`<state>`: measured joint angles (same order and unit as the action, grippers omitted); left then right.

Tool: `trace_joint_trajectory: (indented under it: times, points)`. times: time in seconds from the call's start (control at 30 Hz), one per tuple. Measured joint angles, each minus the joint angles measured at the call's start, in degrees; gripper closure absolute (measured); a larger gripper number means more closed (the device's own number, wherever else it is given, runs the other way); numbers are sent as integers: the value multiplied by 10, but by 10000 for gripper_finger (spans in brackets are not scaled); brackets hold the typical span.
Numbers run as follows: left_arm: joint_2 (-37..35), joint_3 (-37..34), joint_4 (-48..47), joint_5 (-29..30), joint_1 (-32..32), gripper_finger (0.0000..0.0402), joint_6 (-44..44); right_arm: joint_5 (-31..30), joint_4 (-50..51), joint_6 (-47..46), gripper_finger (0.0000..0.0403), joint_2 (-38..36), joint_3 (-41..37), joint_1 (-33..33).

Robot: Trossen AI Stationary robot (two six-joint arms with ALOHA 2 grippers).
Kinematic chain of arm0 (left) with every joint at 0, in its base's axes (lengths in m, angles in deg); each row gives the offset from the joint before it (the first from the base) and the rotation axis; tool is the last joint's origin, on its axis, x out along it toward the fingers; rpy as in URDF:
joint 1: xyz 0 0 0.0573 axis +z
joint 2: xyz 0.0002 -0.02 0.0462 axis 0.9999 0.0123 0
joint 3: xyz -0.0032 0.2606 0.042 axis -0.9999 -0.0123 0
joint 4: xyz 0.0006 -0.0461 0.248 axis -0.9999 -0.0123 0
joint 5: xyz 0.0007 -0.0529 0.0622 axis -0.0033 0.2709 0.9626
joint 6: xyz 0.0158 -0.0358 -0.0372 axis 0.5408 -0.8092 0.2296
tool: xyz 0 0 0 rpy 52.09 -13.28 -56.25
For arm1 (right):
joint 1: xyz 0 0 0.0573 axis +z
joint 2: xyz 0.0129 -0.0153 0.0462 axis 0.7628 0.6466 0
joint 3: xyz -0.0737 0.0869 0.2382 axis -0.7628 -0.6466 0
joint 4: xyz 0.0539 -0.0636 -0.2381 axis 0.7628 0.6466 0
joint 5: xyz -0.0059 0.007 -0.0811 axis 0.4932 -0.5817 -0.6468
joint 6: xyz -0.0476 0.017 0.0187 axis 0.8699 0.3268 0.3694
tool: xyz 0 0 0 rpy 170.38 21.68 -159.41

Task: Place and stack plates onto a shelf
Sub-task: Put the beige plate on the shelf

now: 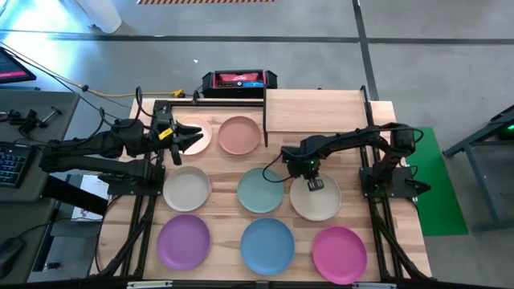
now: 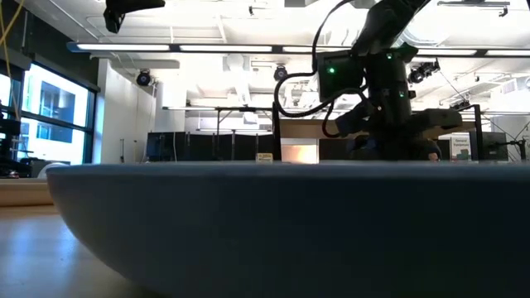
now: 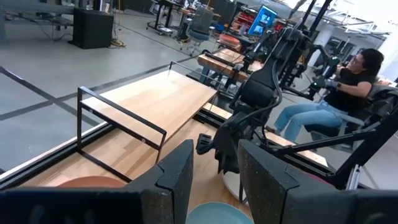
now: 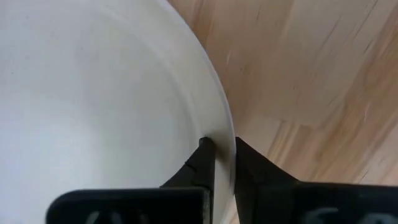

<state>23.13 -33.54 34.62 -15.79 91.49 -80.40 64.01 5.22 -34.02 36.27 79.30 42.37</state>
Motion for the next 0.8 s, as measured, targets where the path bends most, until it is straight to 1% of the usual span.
trace_joint_trajectory:
  times: [0.13, 0.27, 0.37, 0.8]
  points:
    - [0, 0, 0, 0, 0, 284, 0, -4, 18, 0, 399, -6, 0, 0]
    - [0, 0, 0, 0, 0, 284, 0, -6, 38, -2, 402, -31, -2, 0]
    - [0, 0, 0, 0, 0, 284, 0, 11, 46, -13, 403, -55, -2, -6]
    - [0, 0, 0, 0, 0, 284, 0, 12, 68, -96, 401, -147, -2, -34]
